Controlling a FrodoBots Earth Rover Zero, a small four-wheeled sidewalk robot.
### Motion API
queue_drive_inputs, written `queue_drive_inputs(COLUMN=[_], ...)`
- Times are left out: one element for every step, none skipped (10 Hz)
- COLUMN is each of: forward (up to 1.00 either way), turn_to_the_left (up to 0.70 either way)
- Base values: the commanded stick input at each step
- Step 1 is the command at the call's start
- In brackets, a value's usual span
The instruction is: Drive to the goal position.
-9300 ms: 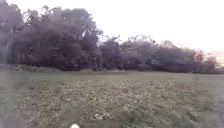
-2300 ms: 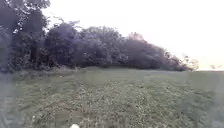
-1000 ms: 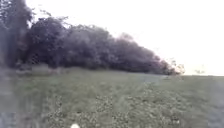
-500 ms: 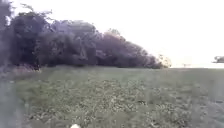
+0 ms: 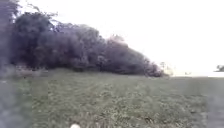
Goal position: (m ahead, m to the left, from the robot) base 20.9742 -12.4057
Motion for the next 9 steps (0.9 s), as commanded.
queue_drive_inputs(forward=[0.85,0.85,0.85,0.85,0.85,0.85,0.85,0.85,0.85], turn_to_the_left=[0.00,0.00,0.00,0.00,0.00,0.00,-0.02,-0.09,-0.34])
